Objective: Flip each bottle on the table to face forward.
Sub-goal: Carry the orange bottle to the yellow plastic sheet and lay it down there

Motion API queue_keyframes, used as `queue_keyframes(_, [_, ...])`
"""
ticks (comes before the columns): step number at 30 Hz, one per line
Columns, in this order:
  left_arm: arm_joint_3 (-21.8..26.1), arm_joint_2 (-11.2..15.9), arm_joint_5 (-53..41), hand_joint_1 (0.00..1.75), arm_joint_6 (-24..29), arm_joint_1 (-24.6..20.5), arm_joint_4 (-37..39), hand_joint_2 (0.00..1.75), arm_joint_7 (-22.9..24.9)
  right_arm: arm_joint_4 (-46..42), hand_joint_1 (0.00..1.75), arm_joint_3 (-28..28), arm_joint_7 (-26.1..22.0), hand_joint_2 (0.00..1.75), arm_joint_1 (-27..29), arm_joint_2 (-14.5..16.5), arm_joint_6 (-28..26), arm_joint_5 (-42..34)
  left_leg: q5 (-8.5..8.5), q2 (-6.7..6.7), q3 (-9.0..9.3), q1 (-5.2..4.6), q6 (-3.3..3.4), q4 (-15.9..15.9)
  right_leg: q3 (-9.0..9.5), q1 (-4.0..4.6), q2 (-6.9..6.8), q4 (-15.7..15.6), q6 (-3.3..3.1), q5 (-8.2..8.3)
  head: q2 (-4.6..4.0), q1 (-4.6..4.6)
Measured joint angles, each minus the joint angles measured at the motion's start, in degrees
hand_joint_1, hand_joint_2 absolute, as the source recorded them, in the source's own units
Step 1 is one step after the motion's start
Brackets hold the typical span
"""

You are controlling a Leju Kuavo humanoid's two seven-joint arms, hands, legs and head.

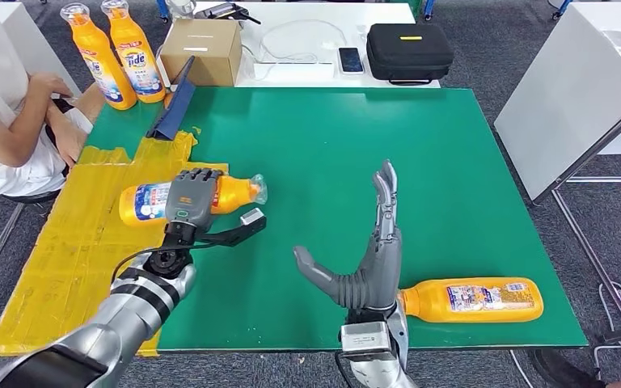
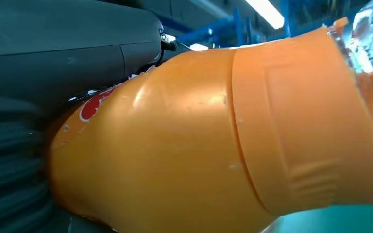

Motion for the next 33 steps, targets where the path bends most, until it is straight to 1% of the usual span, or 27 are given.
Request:
queue_keyframes(5, [0.47,3.98,0.03,1.75,-0.65,-0.83,7.59,1.75,-0.11,-0.27,0.0,1.32,0.03,1.75,-0.66,-1.31,-0.48,0.04,-0.02,-0.01,-0.01,0.02,-0.03,0.0,-0.02,0.0,0.0,0.01,-0.04,-0.05,0.0,0.01])
queue_keyframes(8, [1.05,5.48,-0.26,1.75,-0.93,-0.79,10.02,1.75,0.26,-0.21,0.0,1.75,0.2,1.75,-1.21,-1.85,-0.5,-0.1,-0.02,-0.07,-0.01,0.02,-0.03,-0.01,-0.01,-0.01,-0.01,0.0,-0.09,-0.09,0.0,0.01])
queue_keyframes(11, [1.76,6.34,0.22,1.75,-1.26,-0.82,11.59,1.75,0.25,-0.05,0.0,2.17,0.3,1.75,-1.62,-2.18,-0.49,-0.3,-0.03,-0.12,-0.01,0.01,-0.03,-0.01,0.02,-0.02,-0.02,0.0,-0.14,-0.13,0.0,0.02])
queue_keyframes(16, [2.57,6.7,0.55,1.75,-1.33,-1.08,12.78,1.75,0.15,0.17,0.0,2.5,0.37,1.75,-1.85,-2.36,-0.47,-0.47,-0.03,-0.09,0.02,0.0,-0.05,-0.01,0.04,-0.01,-0.01,-0.01,-0.17,-0.09,0.0,0.01])
queue_keyframes(17, [2.64,6.71,0.56,1.42,-1.34,-1.14,12.93,1.75,0.13,0.2,0.0,2.56,0.37,1.75,-1.89,-2.37,-0.47,-0.47,-0.03,-0.08,0.04,0.0,-0.05,-0.01,0.04,-0.01,-0.01,-0.01,-0.18,-0.08,0.01,0.01])
queue_keyframes(20, [2.91,6.71,0.98,0.11,-1.35,-1.2,13.23,1.75,-0.24,0.32,0.0,2.64,0.43,1.75,-1.98,-2.37,-0.45,-0.48,-0.02,-0.08,0.08,0.0,-0.05,-0.01,0.07,0.0,-0.01,0.0,-0.17,-0.05,0.01,0.01])
queue_keyframes(21, [3.15,6.71,1.52,0.0,-1.32,-1.19,13.3,1.75,-0.68,0.38,0.0,2.67,0.46,1.75,-2.0,-2.38,-0.41,-0.47,-0.02,-0.08,0.09,0.01,-0.05,-0.01,0.08,0.0,-0.01,0.0,-0.16,-0.04,0.0,0.01])
queue_keyframes(27, [6.08,6.67,5.87,0.0,-1.35,-1.15,13.63,1.75,-5.27,1.11,0.0,2.82,1.11,1.75,-2.36,-2.54,0.07,-0.09,-0.02,-0.07,0.11,0.02,-0.06,-0.02,0.09,0.01,-0.01,0.01,-0.16,-0.04,0.0,0.01])
queue_keyframes(31, [8.95,6.34,9.98,0.0,-2.06,-1.12,13.64,1.75,-10.11,1.8,0.0,2.92,1.74,1.75,-2.68,-2.73,0.26,0.64,-0.02,-0.09,0.11,0.02,-0.06,-0.02,0.09,0.0,-0.02,0.0,-0.2,-0.07,0.0,0.01])
queue_keyframes(33, [10.72,6.06,12.91,0.0,-3.6,-1.17,13.64,1.75,-13.51,2.14,0.0,2.93,1.83,1.75,-2.73,-2.75,0.21,0.86,-0.02,-0.11,0.12,0.02,-0.05,-0.01,0.1,-0.01,-0.02,0.0,-0.21,-0.08,0.0,0.01])
